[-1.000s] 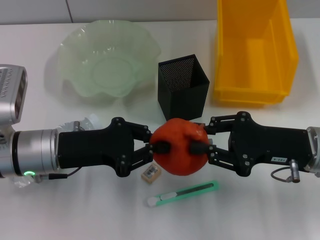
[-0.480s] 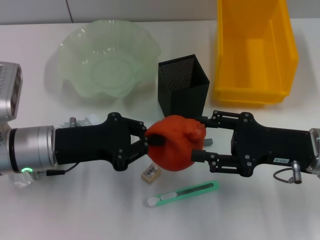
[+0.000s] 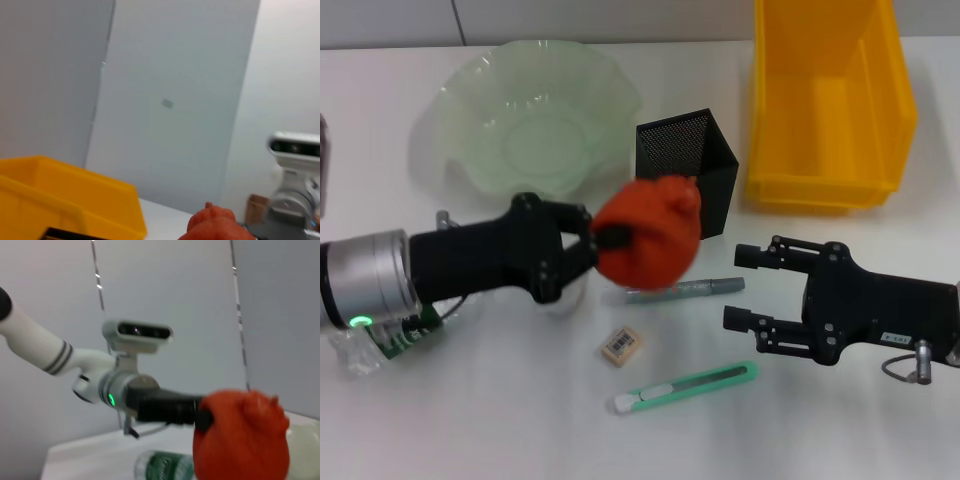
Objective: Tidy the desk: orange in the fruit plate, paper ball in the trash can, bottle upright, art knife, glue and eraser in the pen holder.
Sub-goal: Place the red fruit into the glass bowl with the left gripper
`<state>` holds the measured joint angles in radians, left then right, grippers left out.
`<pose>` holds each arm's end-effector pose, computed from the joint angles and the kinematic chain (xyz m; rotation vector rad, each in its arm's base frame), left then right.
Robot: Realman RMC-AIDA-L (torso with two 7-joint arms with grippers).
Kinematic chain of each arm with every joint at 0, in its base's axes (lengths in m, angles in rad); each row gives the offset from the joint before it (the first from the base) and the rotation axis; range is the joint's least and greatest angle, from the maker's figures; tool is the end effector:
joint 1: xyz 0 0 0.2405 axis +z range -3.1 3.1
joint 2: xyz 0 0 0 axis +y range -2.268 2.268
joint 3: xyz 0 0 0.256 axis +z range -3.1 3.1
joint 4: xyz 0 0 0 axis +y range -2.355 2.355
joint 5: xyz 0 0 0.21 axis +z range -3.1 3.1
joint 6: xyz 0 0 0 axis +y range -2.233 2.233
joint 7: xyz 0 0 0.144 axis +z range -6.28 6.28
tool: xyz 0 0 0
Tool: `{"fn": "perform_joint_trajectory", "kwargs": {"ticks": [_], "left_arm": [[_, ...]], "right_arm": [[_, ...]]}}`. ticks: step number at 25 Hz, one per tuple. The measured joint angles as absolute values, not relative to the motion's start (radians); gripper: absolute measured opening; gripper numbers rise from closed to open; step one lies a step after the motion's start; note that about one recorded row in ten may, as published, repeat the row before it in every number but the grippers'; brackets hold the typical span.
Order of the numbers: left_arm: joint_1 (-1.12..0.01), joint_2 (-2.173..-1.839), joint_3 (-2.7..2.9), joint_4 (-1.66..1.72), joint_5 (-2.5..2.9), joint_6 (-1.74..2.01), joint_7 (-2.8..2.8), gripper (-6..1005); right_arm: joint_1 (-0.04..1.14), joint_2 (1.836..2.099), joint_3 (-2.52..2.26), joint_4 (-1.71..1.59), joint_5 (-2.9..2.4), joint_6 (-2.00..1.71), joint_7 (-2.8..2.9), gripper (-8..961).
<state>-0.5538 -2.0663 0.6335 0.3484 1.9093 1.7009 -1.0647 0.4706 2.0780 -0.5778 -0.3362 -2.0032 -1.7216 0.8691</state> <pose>-0.2492 0.2961 -0.0298 -2.7532 -0.4583 -1.0706 0.2743 0.2646 -0.0372 -2.7415 0.3240 1.0020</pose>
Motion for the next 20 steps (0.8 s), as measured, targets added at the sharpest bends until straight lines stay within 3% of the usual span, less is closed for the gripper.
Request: {"fn": "perform_joint_trajectory", "kwargs": {"ticks": [20], "left_arm": [[-0.525, -2.074, 0.564, 0.229, 1.563, 1.482, -0.934, 61]], "right_arm": [[0.374, 2.084, -0.446, -0.257, -1.974, -1.621, 0.797, 792]]}}
